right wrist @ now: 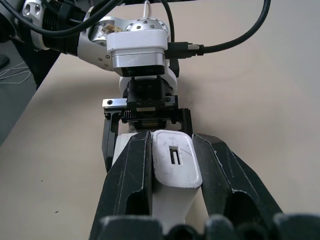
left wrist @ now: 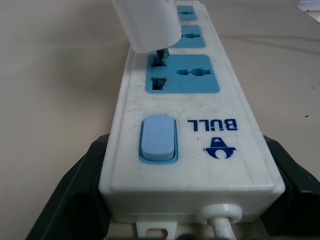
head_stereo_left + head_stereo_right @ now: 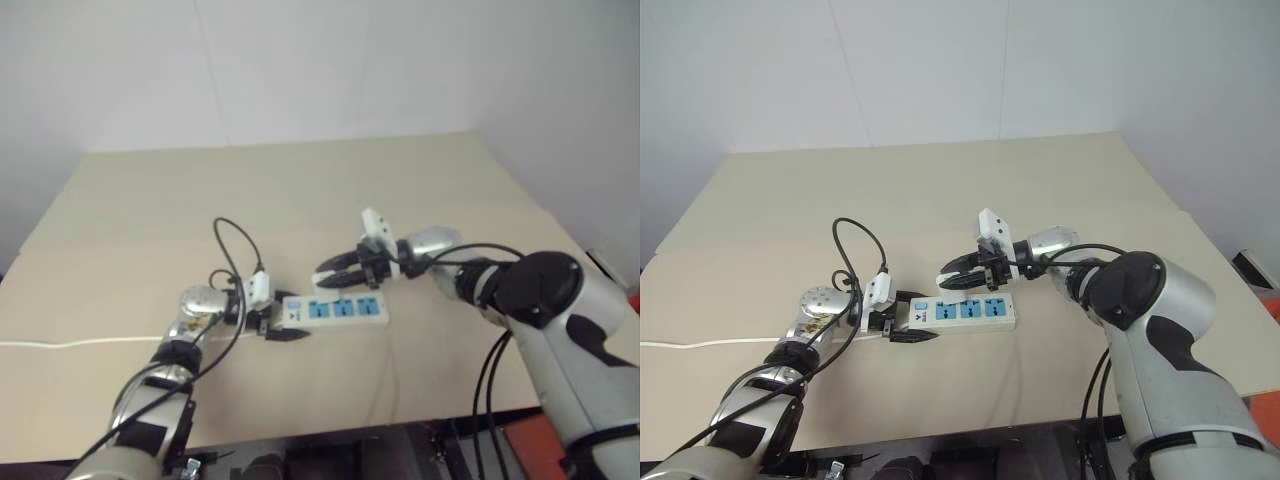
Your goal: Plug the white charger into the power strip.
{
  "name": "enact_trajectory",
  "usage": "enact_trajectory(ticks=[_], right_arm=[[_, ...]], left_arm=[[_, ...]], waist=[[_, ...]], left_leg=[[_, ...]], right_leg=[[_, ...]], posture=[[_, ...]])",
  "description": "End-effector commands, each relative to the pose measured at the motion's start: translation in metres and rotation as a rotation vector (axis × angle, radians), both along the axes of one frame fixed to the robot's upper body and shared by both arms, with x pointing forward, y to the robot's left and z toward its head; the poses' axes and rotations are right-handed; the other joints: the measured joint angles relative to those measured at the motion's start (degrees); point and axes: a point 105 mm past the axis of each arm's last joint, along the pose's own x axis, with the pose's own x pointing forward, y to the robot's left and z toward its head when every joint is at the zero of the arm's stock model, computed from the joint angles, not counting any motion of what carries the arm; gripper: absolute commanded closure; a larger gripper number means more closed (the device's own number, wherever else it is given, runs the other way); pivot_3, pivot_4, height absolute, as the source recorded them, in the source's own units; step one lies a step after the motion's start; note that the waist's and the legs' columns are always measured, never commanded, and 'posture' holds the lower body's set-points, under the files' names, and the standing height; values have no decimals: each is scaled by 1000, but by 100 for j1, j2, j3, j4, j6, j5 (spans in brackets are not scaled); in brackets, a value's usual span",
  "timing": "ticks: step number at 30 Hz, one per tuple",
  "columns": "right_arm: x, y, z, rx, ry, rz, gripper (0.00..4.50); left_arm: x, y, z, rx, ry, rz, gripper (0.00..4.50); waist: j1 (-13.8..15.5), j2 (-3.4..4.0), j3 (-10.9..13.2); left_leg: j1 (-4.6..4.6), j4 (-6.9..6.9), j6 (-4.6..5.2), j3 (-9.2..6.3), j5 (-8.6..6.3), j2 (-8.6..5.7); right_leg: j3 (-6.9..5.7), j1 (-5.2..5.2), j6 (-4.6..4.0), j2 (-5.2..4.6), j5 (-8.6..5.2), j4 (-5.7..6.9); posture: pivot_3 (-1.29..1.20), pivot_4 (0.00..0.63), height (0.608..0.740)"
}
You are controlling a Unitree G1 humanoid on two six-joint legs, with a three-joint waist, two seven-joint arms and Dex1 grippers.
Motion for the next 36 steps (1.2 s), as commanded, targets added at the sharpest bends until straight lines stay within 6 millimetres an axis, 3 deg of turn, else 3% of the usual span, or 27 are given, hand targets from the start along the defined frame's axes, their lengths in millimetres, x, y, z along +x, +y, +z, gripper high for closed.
enact_trajectory(ticks=[1,7,18,36], right_arm=[[-1,8,5,49,-9,-2,3371],[3,16,22,102,17,-6,3371],[0,22,5,98,56,-21,3371],[-3,5,-12,62,15,-35,3371]], left_arm=[[-1,-1,-2,18,-12,-3,952],[0,-2,-2,21,-11,-4,952],[-1,-1,-3,25,-11,-5,952],[-1,-1,-3,28,-18,-5,952]], waist=[[-1,0,0],[1,0,0],[2,0,0],[3,0,0]], left_leg=[[0,0,0,0,0,0],[-3,0,0,-2,0,0],[-4,0,0,-10,0,0],[-3,0,0,-8,0,-1]], right_leg=[[0,0,0,0,0,0],[1,-2,0,-1,0,0],[0,-4,0,-1,0,0],[0,-3,1,-1,0,0]], posture=[[0,150,740],[0,150,740],[0,150,740],[0,150,740]])
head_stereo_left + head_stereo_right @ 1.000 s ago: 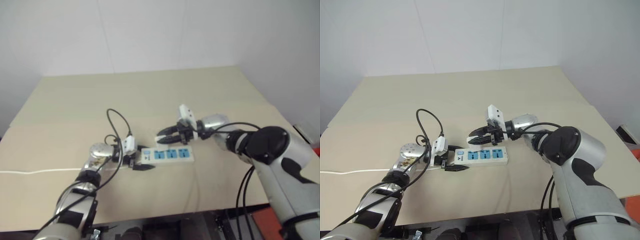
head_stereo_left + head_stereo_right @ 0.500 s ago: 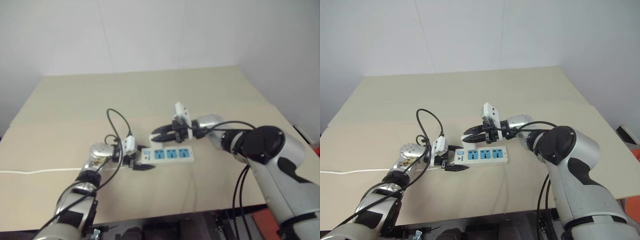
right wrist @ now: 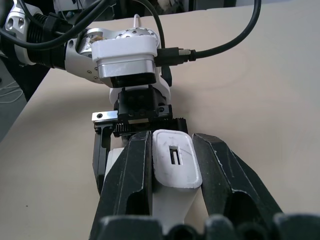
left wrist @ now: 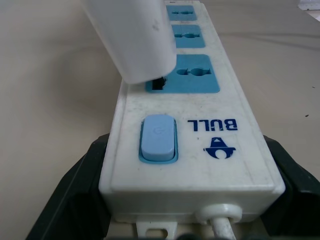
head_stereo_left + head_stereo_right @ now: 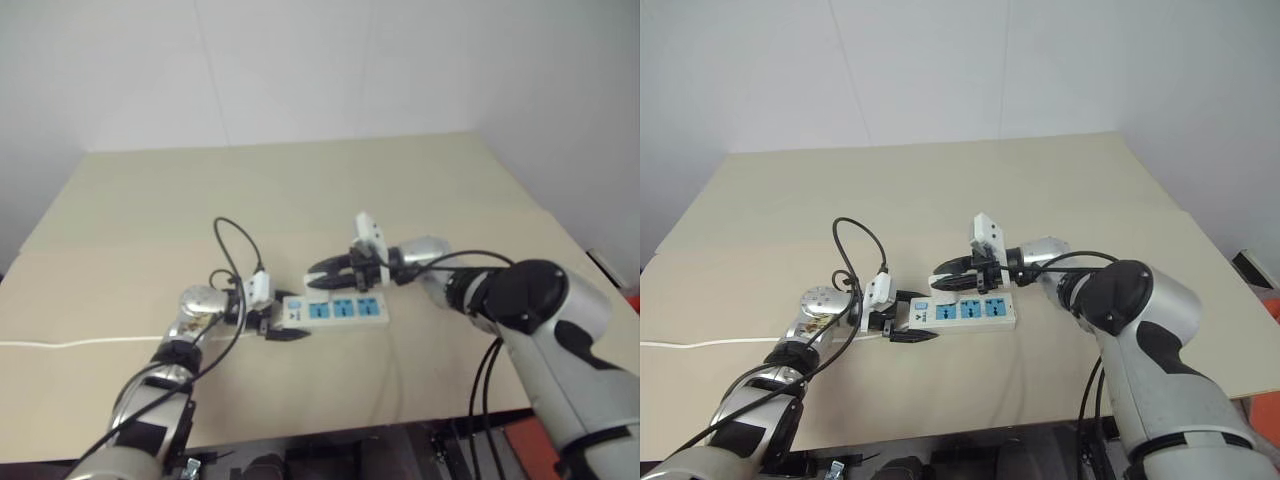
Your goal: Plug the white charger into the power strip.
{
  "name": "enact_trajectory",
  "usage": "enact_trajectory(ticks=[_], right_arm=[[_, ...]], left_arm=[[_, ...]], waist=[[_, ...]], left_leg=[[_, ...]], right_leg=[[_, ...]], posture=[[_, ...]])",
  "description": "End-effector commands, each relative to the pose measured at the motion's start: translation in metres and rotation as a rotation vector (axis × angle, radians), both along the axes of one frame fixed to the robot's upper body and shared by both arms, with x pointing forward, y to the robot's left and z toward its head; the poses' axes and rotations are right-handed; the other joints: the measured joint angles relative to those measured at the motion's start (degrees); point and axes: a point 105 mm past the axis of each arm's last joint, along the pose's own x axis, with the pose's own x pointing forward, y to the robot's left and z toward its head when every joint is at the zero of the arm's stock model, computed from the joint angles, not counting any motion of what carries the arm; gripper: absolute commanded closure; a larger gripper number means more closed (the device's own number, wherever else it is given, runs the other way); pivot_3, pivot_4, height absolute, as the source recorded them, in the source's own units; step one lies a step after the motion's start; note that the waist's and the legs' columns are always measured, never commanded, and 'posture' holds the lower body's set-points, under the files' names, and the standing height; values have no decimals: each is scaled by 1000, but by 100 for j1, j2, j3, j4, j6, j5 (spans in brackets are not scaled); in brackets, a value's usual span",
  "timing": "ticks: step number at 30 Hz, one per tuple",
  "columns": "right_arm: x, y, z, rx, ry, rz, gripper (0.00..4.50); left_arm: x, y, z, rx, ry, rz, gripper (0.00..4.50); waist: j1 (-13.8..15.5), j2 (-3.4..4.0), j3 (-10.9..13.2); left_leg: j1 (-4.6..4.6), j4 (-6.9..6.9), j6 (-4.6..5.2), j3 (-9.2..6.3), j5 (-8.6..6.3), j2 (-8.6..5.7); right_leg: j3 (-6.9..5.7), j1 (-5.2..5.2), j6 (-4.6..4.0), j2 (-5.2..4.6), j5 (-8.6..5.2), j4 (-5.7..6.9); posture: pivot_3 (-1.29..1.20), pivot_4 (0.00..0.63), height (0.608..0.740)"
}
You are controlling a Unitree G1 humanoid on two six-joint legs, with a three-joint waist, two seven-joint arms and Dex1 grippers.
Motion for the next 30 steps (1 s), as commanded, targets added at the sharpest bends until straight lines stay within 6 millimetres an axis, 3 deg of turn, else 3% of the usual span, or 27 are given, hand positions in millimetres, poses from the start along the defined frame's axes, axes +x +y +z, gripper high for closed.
enact_trajectory(ticks=[1,7,11,17,30], right_arm=[[-3,-6,-4,-6,-2,-3,3371],[-11,-5,-14,49,-89,6,3371],[-23,-12,-34,69,-151,3,3371],[-26,-14,-49,53,-111,-33,3371],[-23,-4,-61,-40,12,-39,3371]], left_arm=[[-1,-1,-4,26,-12,-3,952],[0,-2,-4,26,-15,-3,952],[-1,-2,-3,26,-17,-4,952],[0,-1,-3,27,-17,-2,952],[-1,-1,-2,28,-21,-9,952]], waist=[[3,0,0],[3,-1,0],[-7,-1,-1],[-7,-22,-17],[-77,-33,-25]], left_leg=[[0,0,0,0,0,0],[1,0,0,1,0,0],[5,0,0,6,0,-1],[15,0,0,7,0,0],[97,-11,8,-8,-7,4]], right_leg=[[0,0,0,0,0,0],[-1,3,0,0,0,-1],[1,7,1,0,-1,-2],[1,17,1,1,-1,-2],[8,94,7,6,-6,-11]], posture=[[0,150,740],[0,150,740],[0,150,740],[0,150,740],[0,150,740]])
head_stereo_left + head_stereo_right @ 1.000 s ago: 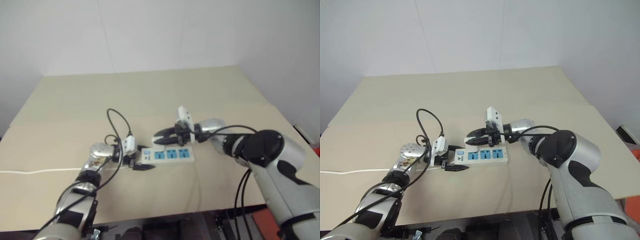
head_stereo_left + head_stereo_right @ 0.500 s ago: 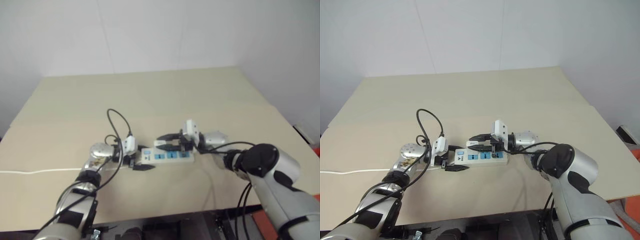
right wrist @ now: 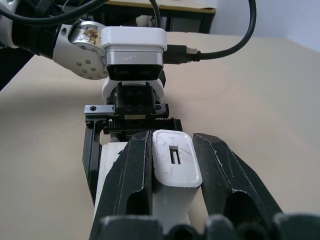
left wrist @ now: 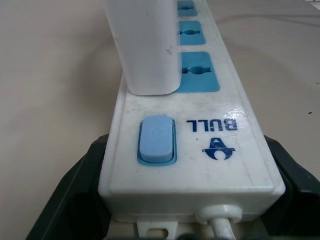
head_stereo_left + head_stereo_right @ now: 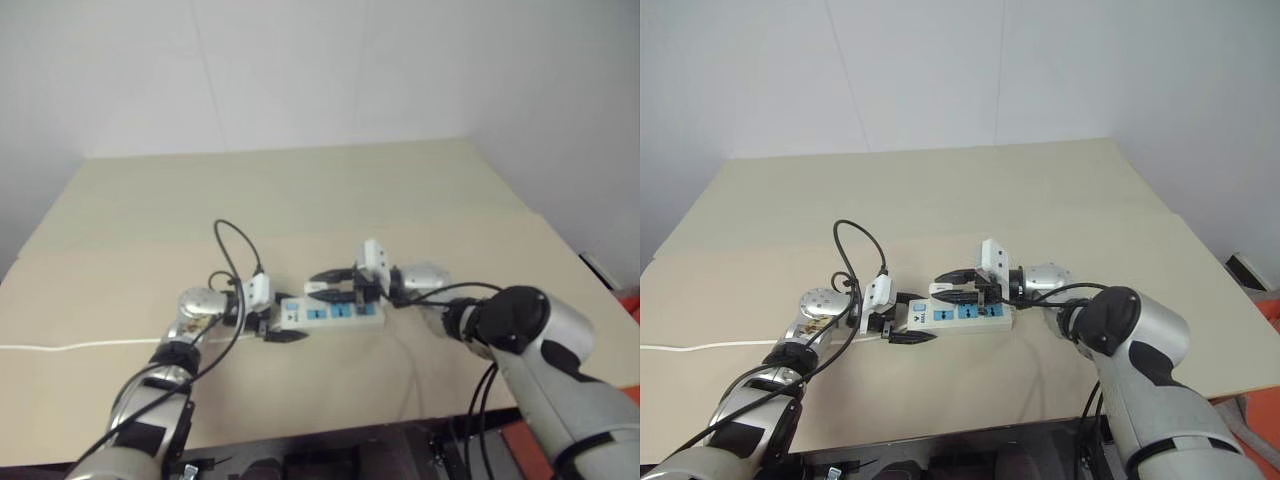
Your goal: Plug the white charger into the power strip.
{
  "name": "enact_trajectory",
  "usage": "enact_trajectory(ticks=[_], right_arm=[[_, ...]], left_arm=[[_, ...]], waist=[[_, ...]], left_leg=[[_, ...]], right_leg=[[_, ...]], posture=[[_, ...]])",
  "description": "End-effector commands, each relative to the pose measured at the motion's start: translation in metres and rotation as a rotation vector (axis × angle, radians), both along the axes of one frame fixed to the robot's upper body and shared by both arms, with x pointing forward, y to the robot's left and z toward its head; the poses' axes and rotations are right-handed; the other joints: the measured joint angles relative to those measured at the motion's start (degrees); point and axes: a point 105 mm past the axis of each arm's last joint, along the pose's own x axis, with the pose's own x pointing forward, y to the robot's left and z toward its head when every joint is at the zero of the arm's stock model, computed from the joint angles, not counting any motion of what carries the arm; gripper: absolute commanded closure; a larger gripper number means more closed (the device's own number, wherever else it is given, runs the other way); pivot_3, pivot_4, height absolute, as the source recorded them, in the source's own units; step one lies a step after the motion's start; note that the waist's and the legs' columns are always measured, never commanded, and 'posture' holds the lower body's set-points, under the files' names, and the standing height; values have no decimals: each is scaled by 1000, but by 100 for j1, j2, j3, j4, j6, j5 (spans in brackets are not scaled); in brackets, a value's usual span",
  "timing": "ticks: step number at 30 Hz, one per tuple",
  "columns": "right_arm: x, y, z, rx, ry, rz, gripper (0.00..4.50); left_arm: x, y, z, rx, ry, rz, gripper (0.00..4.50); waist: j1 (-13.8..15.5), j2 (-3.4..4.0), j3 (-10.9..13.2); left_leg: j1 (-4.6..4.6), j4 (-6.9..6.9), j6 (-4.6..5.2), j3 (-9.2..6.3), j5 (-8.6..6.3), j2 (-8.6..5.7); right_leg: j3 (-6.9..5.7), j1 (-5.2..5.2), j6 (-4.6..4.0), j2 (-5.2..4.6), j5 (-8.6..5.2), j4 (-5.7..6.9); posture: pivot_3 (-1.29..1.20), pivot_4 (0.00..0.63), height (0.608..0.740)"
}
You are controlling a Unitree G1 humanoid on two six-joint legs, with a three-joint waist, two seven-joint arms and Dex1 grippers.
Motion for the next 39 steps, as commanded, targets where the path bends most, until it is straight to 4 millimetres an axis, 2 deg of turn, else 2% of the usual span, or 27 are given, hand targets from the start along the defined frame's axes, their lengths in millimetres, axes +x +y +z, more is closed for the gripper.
enact_trajectory(ticks=[1,5,14,23,25,26,33,39], right_arm=[[-13,-3,-34,-97,134,11,3371],[-17,-3,-34,-72,86,22,3371],[-21,-4,-41,-58,97,20,3371],[-18,0,-26,-42,59,56,3371],[-16,0,-22,-37,50,53,2660],[-15,0,-21,-35,48,51,2589],[-8,-1,-10,-21,49,30,44],[-5,-4,-8,-33,45,21,44]], left_arm=[[-2,-5,3,4,-36,-30,952],[-2,-6,2,2,-36,-29,952],[-2,-8,1,-3,-36,-31,952],[-2,-8,1,1,-43,-26,952],[-1,-9,2,-17,-38,-18,952],[-1,-9,2,-22,-37,-15,952],[-2,-9,1,-23,-36,-14,952],[-1,-11,0,-23,-19,-10,952]], waist=[[-14,-1,-1],[-26,-3,-5],[-30,-9,-13],[-30,-10,-13],[-25,-10,-13],[-16,-9,-10],[12,-6,-1],[58,-5,1]], left_leg=[[0,0,0,-1,0,0],[1,0,0,-8,0,-1],[1,0,1,-17,-3,-2],[1,0,1,-18,-3,-2],[0,0,1,-19,-3,-3],[-2,0,1,-20,-4,-3],[-27,1,2,-20,-6,-13],[-26,1,2,-20,-6,-12]], right_leg=[[0,1,0,0,0,0],[3,1,1,-1,0,1],[5,3,4,-3,-2,0],[5,3,4,-2,-2,-1],[5,3,4,-3,-3,-1],[4,2,5,-3,-3,0],[4,-22,7,-14,-3,-4],[4,-22,7,-12,-3,-3]], posture=[[0,150,740],[0,150,740],[0,150,740],[0,150,740],[0,150,740],[0,150,740],[0,150,740],[0,150,740]])
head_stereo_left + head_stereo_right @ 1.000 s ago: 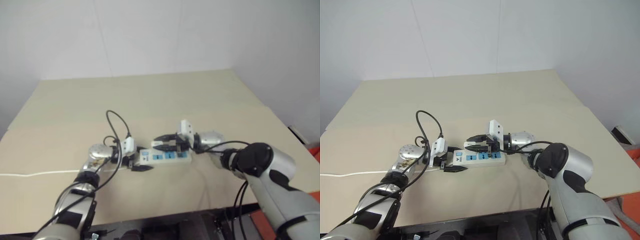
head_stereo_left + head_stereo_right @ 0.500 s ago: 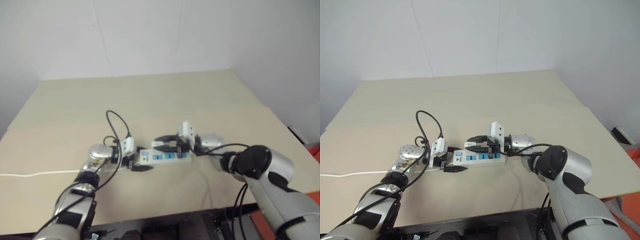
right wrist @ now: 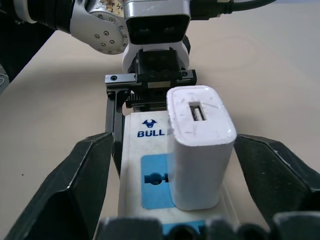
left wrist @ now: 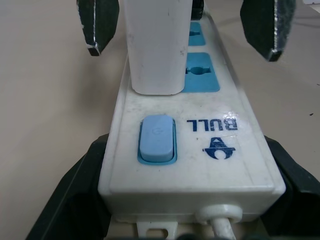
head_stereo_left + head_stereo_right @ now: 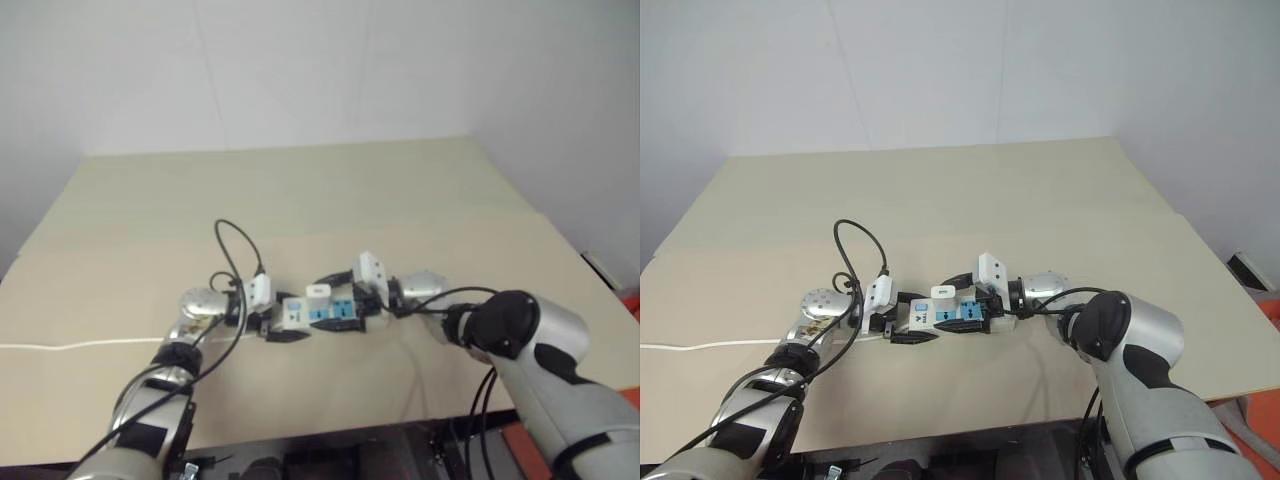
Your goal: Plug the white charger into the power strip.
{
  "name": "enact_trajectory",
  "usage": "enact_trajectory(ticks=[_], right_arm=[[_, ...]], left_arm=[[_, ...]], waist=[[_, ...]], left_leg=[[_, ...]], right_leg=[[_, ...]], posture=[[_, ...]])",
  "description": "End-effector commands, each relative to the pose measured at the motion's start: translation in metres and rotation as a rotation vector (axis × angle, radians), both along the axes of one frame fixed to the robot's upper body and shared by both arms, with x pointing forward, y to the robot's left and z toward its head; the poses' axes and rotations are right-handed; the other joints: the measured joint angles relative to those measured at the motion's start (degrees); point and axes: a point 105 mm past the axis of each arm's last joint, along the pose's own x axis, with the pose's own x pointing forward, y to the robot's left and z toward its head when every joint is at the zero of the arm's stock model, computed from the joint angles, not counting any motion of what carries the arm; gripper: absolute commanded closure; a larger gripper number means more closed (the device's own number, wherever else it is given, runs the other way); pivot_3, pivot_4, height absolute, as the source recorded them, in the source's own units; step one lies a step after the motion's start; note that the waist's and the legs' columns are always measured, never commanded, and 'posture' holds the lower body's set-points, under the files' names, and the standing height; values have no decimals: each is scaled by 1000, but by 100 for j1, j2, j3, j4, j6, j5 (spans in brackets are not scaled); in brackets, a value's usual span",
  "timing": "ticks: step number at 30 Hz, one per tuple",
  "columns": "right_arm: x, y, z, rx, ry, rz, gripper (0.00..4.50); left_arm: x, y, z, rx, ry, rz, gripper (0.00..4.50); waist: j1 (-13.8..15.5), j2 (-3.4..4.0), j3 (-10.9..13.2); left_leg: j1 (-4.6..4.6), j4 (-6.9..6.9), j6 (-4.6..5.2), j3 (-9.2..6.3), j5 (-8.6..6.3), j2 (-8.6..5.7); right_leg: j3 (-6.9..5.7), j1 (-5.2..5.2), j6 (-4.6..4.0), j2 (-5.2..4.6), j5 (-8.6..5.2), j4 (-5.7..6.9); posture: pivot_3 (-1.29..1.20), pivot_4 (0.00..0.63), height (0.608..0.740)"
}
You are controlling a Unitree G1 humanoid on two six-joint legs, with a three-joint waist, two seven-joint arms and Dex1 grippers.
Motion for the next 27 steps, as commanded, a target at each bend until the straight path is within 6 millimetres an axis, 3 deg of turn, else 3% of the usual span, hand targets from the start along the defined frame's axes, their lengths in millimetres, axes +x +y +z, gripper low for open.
enact_trajectory(ticks=[1,3,7,15,17,22,27], right_arm=[[3,0,10,17,-16,-8,44],[8,-1,12,28,-37,-48,44],[9,-3,13,30,-40,-60,0],[9,-17,20,23,-72,-44,0],[8,-25,22,16,-96,-38,0],[6,-61,27,-28,-141,-46,0],[0,-97,31,-88,-166,-63,0]], left_arm=[[0,-5,-1,-3,15,-6,952],[3,-5,3,-28,39,11,952],[5,-6,12,-64,28,0,22],[0,8,38,-109,-31,-35,22],[-6,18,48,-107,-53,-57,22],[-24,64,75,-95,-89,-1,22],[-33,108,76,16,-103,117,22]], waist=[[10,0,1],[12,0,1],[7,-3,10],[-1,-4,13],[-23,-4,13],[-99,-2,17],[-132,2,22]], left_leg=[[0,0,0,0,0,0],[0,0,0,0,0,0],[-1,0,0,0,0,0],[-78,3,-5,3,2,4],[-81,-1,-4,3,1,7],[-80,-22,-8,7,-2,12],[-76,-50,-9,11,-1,12]], right_leg=[[0,0,0,0,0,0],[0,0,0,0,0,0],[0,-1,0,1,0,-1],[4,-85,-1,3,2,8],[4,-91,-1,6,2,6],[9,-98,-1,8,1,-6],[8,-98,-2,9,1,-32]], posture=[[0,150,740],[0,150,740],[0,150,740],[0,150,740],[0,150,740],[0,150,740],[0,150,740]])
